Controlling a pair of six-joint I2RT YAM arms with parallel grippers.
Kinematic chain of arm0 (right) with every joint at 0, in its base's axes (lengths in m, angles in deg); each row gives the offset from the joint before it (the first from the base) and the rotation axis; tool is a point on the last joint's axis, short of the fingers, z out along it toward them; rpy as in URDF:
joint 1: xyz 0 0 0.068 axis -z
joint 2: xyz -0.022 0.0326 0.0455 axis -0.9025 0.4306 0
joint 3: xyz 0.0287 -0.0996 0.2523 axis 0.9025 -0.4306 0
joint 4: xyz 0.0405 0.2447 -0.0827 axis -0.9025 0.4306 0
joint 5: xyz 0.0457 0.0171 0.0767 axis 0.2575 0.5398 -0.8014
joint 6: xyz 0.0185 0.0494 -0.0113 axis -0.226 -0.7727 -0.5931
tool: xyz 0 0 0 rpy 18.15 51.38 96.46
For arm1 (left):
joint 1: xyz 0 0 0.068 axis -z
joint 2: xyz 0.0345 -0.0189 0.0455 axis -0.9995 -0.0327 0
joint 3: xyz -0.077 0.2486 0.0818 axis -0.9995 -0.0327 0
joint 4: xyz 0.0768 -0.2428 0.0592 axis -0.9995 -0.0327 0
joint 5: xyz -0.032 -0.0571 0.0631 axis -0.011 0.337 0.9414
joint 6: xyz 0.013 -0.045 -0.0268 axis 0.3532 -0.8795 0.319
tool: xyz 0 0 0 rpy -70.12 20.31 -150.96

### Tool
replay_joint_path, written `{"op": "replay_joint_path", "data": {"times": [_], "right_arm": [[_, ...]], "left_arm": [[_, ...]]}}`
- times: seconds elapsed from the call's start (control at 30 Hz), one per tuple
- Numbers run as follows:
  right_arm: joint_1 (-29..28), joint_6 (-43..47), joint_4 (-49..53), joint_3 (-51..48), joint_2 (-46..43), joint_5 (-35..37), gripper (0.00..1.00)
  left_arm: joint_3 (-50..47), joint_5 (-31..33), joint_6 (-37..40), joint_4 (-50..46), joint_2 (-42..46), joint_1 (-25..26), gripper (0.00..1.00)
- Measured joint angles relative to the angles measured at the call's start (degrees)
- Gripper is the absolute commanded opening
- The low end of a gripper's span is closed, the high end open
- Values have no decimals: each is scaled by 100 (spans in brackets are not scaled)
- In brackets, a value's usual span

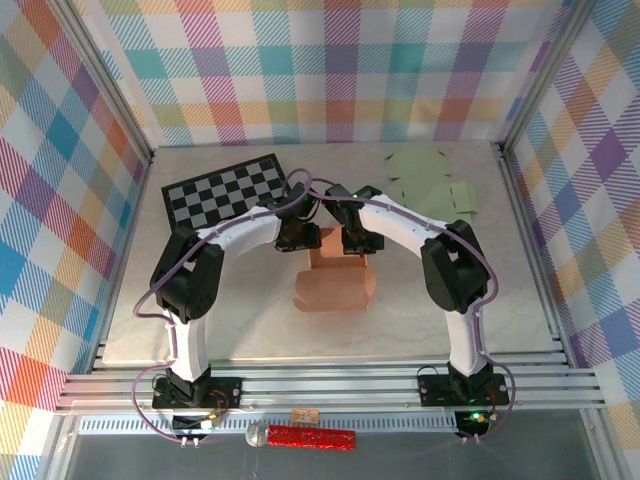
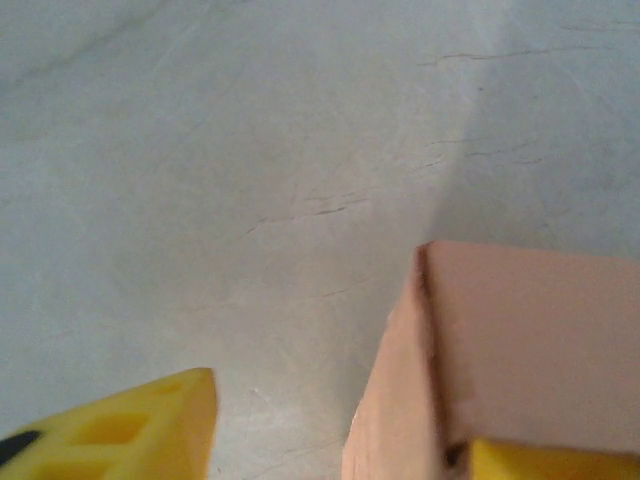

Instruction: Fold the paper box

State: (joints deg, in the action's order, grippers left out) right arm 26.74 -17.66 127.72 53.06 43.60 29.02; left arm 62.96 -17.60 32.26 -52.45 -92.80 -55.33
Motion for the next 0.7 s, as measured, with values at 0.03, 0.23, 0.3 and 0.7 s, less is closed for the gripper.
{"op": "replay_joint_path", "data": {"times": [0.03,0.23,0.3,0.7], "right_arm": [[39,-26,-2,-7,0,-59,0],[319,-354,9,-120,0,-529,0],[409,-538,31,-166,0,-748,0],[933,-2675,-385,-1473,-551,-2527,0]], "left_arm": [[39,-20,-63,-59,13,-20,63],[245,-365,-404,-297,435,-118,62],[389,-437,-492,-354,706,-195,61],[-516,-1191,-968,-348,2527,-1534,42]]}}
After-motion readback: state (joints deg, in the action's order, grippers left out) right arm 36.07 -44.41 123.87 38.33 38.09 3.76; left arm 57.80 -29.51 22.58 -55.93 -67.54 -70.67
